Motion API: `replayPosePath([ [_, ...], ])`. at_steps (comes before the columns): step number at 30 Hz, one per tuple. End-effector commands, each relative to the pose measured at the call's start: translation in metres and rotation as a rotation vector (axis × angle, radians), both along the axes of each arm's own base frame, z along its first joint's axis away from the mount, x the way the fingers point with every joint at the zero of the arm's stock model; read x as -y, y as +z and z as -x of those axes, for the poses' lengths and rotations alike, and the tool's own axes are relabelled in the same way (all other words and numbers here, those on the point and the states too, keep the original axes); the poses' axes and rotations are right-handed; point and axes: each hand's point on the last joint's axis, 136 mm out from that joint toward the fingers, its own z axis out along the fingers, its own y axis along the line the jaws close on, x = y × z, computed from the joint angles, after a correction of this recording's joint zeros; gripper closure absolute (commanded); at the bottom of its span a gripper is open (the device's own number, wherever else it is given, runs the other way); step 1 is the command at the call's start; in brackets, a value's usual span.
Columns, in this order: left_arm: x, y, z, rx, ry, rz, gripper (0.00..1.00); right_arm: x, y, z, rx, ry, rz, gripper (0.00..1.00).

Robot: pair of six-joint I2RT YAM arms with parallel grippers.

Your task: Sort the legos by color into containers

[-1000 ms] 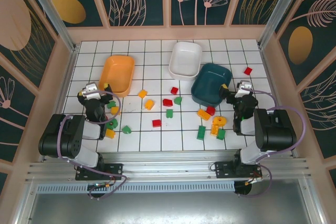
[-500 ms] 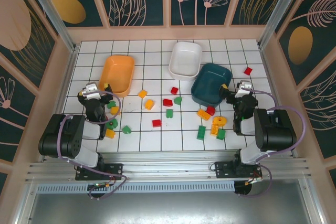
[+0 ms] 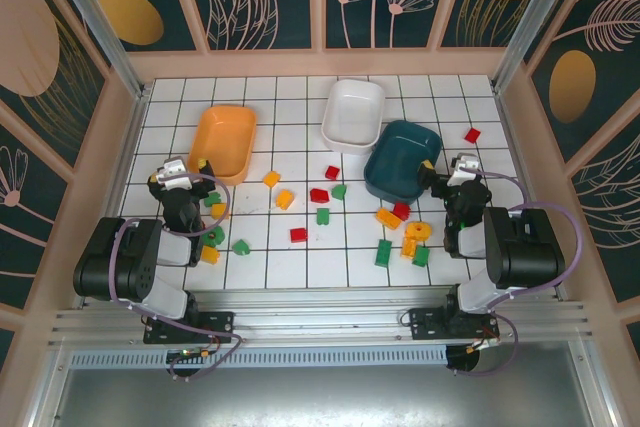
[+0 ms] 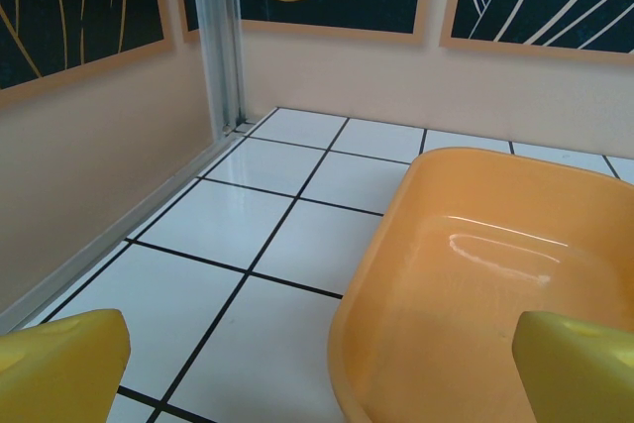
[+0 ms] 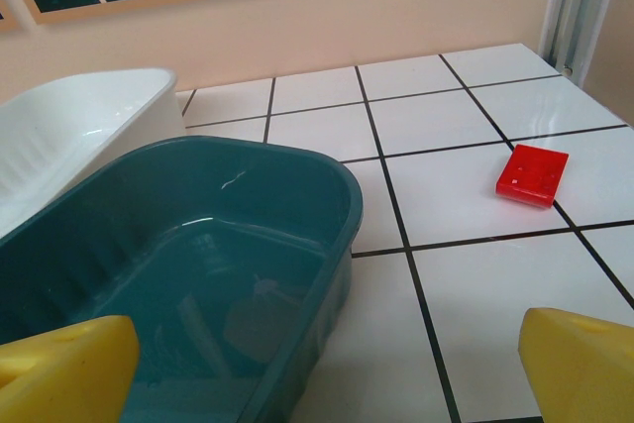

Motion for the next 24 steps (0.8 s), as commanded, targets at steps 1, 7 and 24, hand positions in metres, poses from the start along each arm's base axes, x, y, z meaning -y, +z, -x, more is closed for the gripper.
replayPosePath([
  [1,-0.002,0.006,-0.002,0.028,0.006,0.016,0.01,0.003,0.007,-0.003,0.023,-0.015,-0.003,0.01],
  [7,-0.002,0.008,-0.001,0.034,0.003,0.013,0.01,0.009,0.010,-0.005,0.022,-0.065,-0.001,0.01],
  [24,-0.021,0.131,0.006,0.115,0.202,0.583,0.01,0.005,0.151,-0.034,-0.170,-0.120,-0.448,0.01],
])
